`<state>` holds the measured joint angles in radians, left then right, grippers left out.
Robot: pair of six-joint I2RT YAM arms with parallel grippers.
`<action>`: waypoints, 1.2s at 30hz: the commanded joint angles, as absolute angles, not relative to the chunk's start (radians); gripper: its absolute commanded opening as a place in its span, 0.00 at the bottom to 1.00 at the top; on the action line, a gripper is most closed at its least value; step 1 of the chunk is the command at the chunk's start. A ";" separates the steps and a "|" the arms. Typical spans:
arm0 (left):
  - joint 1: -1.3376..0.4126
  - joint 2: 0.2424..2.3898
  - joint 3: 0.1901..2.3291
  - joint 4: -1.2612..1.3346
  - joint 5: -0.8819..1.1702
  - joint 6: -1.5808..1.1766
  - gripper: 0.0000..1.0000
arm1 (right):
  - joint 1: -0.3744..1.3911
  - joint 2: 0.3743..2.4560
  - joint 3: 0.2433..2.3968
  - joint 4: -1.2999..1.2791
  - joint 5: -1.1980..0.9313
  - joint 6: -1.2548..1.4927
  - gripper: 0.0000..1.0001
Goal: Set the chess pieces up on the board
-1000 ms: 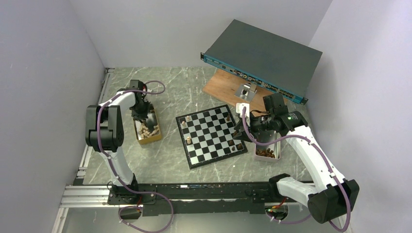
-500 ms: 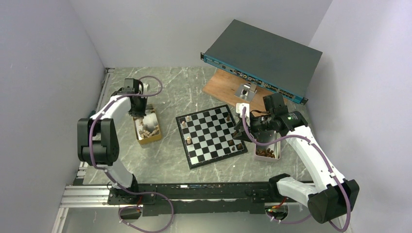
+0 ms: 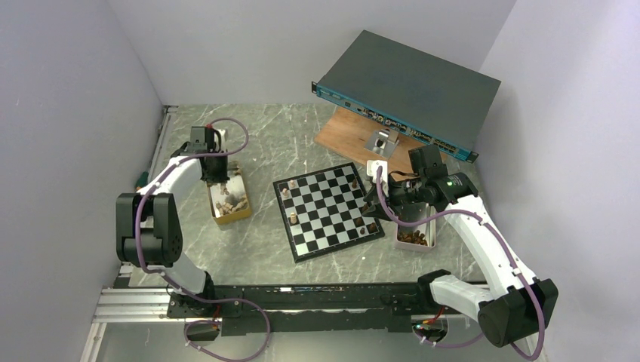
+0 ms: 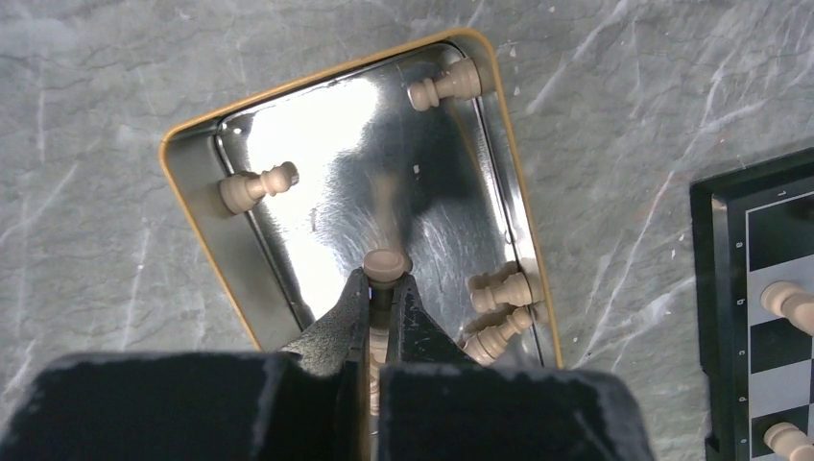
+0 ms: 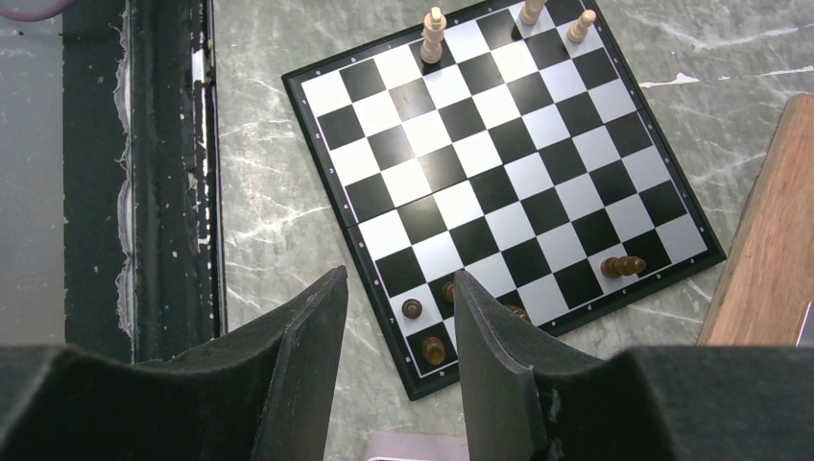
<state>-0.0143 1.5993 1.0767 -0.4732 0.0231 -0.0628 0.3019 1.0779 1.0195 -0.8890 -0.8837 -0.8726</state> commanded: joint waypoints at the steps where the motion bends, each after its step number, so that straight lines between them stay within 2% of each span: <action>1: -0.011 1.649 1.101 -0.456 0.099 -0.101 0.00 | 0.307 1.071 1.015 -0.882 -0.917 -0.897 0.47; 7: -0.008 1.712 1.129 -0.486 0.124 -0.103 0.00 | 0.307 1.069 1.015 -0.882 -0.917 -0.899 0.48; 15: -0.009 1.668 1.133 -0.528 0.063 -0.092 0.33 | 0.307 1.069 1.015 -0.887 -0.920 -0.904 0.48; 19: -0.009 1.609 1.116 -0.552 0.029 -0.082 0.40 | 0.307 1.072 1.015 -0.888 -0.922 -0.906 0.48; 28: -0.009 1.393 0.987 -0.608 -0.034 -0.158 0.38 | 0.307 1.074 1.015 -0.890 -0.920 -0.907 0.48; 36: -0.010 1.415 0.947 -0.615 -0.074 -0.186 0.37 | 0.308 1.083 1.014 -0.889 -0.923 -0.905 0.48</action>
<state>-0.0143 1.3941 0.9470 -0.6113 -0.0463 -0.1558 0.3027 1.0809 1.0180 -0.8898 -0.8841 -0.8875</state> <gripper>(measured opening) 0.373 0.476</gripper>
